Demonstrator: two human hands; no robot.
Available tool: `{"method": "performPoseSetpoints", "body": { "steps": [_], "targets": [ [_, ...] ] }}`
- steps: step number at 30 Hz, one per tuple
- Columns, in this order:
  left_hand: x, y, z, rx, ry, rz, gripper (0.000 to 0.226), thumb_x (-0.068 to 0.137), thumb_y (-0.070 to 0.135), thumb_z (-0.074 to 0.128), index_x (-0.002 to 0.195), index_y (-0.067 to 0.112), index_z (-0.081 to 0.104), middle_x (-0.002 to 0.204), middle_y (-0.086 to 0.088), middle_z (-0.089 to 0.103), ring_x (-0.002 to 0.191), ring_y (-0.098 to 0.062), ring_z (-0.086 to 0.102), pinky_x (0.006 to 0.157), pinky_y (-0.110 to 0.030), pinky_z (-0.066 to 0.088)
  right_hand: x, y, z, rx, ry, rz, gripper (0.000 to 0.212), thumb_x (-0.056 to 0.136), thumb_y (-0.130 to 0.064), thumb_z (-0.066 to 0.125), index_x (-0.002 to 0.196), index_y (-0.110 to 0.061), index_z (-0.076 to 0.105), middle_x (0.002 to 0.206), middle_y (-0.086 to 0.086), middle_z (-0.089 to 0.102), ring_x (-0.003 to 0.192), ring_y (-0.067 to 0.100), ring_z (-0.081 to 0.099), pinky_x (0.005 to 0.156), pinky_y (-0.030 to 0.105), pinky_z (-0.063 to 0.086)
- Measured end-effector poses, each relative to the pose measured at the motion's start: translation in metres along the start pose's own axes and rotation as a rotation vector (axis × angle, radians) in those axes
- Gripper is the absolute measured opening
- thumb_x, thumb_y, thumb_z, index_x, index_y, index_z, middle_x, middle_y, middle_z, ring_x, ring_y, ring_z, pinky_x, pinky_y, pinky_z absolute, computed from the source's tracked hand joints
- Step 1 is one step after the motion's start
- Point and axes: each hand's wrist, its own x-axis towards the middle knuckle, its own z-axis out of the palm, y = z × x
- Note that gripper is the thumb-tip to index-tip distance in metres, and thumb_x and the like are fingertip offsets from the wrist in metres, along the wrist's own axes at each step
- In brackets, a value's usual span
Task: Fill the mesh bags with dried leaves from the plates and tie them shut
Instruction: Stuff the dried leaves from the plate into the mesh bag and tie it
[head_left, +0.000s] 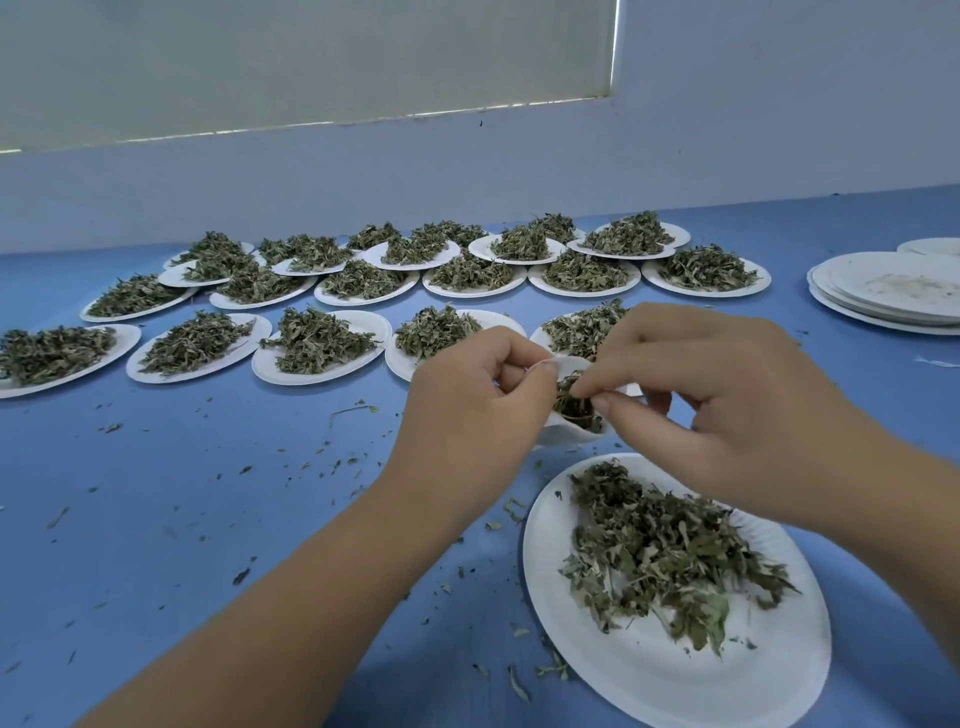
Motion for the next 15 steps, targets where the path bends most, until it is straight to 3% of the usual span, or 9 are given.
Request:
{"method": "performPoseSetpoints", "body": {
  "steps": [3,6,10,15],
  "targets": [
    [-0.0001,0.0002,0.0005,-0.021,-0.007,0.005,0.014,0.089,0.015,0.064,0.077,0.018,0.068,0.067,-0.008,0.063,0.048,-0.005,0.046,0.047,-0.011,0.036,-0.0019,-0.0025,-0.0016,-0.053,-0.195,-0.052,0.028,0.09,-0.03,0.049,0.102,-0.03,0.075,0.104,-0.021,0.065,0.089,-0.002,0.058,0.064,0.032,0.052],
    [-0.0025,0.0011,0.0011,-0.035,-0.036,0.022,0.014,0.088,0.013,0.065,0.078,0.022,0.069,0.068,-0.006,0.064,0.048,-0.005,0.045,0.046,-0.012,0.036,-0.0019,-0.0007,0.0003,-0.184,-0.331,-0.069,0.039,0.092,-0.038,0.038,0.113,-0.035,0.07,0.114,-0.027,0.061,0.095,0.001,0.054,0.068,0.028,0.049],
    [-0.0021,0.0002,0.0026,0.0,-0.024,0.045,0.014,0.088,0.012,0.065,0.079,0.022,0.07,0.069,-0.009,0.065,0.056,-0.016,0.055,0.048,-0.017,0.04,-0.0019,0.0009,0.0017,-0.15,-0.251,-0.085,0.031,0.089,-0.033,0.049,0.109,-0.032,0.072,0.111,-0.024,0.064,0.097,0.002,0.057,0.067,0.035,0.054],
    [0.0013,-0.001,-0.0033,0.0,0.002,0.029,0.014,0.09,0.015,0.065,0.076,0.017,0.067,0.065,-0.015,0.056,0.046,-0.004,0.038,0.046,-0.009,0.031,-0.002,0.0012,-0.0055,-0.111,-0.122,-0.128,0.032,0.086,-0.04,0.051,0.1,-0.027,0.077,0.106,-0.018,0.069,0.097,0.001,0.062,0.069,0.033,0.056]
  ]
}}
